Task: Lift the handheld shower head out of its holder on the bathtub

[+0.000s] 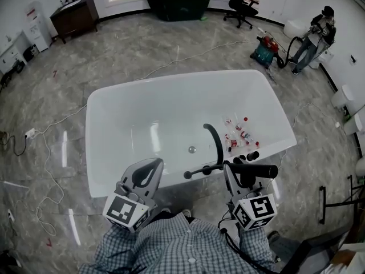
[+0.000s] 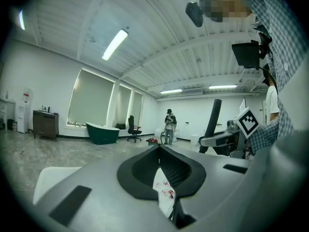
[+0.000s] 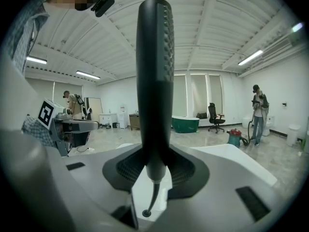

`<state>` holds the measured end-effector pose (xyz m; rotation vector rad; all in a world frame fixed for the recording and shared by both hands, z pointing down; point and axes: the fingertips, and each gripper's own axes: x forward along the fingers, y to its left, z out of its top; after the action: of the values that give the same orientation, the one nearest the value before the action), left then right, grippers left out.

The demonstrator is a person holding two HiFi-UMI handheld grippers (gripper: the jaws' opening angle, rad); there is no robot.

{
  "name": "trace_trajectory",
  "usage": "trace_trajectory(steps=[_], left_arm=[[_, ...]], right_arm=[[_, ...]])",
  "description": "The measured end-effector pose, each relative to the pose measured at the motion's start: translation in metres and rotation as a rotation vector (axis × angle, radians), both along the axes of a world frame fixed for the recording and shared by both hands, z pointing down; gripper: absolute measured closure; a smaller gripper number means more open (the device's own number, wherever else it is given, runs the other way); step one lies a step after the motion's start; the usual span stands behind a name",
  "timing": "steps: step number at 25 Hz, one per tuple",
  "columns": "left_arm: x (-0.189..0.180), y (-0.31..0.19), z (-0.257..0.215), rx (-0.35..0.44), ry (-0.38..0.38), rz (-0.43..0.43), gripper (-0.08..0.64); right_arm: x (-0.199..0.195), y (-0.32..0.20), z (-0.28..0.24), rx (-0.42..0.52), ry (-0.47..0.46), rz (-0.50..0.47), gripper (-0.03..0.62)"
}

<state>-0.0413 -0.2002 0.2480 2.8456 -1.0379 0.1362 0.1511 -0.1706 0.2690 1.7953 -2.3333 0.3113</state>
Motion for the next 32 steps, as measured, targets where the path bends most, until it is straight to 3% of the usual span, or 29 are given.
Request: trace_trajectory(steps=[9, 32], left_arm=[[0.005, 0.003, 0.002, 0.006, -0.007, 0.004, 0.554], [0.015, 0.014, 0.007, 0.001, -0.011, 0.011, 0.554]], right_arm=[[0.008, -0.001, 0.003, 0.012, 0.035, 0.010, 0.457], [0.014, 0.004, 0.008, 0.023, 0.010, 0.013, 0.457]])
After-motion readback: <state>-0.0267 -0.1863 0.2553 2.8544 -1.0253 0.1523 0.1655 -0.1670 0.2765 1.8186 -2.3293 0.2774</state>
